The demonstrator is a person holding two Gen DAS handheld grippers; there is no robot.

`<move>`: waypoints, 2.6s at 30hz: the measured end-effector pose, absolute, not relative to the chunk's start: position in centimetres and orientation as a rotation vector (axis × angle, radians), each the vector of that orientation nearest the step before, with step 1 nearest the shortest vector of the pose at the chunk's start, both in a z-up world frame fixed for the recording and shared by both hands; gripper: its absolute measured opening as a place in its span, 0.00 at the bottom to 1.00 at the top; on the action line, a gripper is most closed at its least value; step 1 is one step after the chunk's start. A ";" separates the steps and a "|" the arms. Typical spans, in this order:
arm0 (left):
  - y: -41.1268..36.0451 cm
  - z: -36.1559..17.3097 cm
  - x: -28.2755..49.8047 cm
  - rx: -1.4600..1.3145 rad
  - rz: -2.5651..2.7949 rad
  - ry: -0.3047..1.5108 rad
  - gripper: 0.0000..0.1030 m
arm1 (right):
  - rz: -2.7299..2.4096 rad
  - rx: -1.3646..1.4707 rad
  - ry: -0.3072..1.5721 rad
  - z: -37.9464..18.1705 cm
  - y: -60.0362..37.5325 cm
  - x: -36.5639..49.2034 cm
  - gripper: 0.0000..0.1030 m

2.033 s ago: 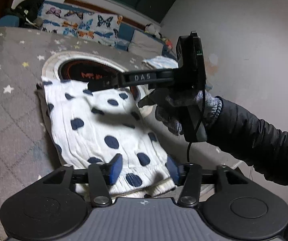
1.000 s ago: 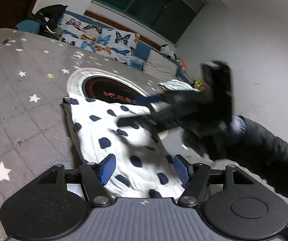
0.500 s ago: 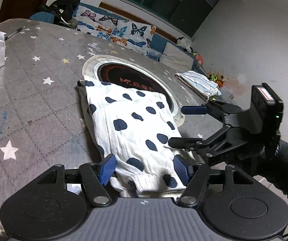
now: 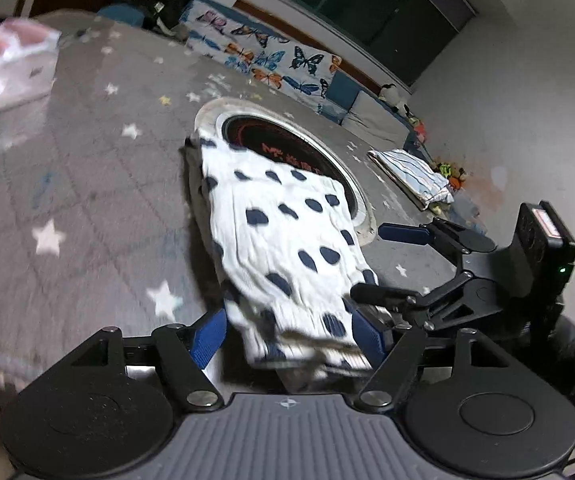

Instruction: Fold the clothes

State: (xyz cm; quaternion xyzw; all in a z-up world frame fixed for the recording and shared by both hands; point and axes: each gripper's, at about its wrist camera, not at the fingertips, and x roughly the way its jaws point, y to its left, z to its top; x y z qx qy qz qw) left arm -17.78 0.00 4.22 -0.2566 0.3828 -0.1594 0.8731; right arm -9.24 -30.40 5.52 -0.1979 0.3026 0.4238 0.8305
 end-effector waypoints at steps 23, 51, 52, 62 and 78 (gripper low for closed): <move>-1.9 2.2 -18.4 -0.556 -0.363 0.880 0.36 | 0.842 -0.293 0.646 5.7 -31.8 -7.9 1.00; 6.6 2.8 -11.5 -0.515 -0.144 0.784 0.15 | 1.042 -0.541 0.520 5.7 -26.1 -12.1 1.00; 7.0 2.7 -11.1 -0.521 -0.141 0.784 0.15 | 1.054 -0.580 0.498 5.6 -25.5 -12.5 1.00; 9.0 2.8 -10.1 -0.569 -0.124 0.773 0.22 | 1.117 -0.931 0.342 3.5 -19.2 -15.2 0.85; 6.5 1.7 -14.5 -0.990 -0.124 0.721 0.83 | 1.147 -0.908 0.321 3.3 -18.0 -14.3 0.25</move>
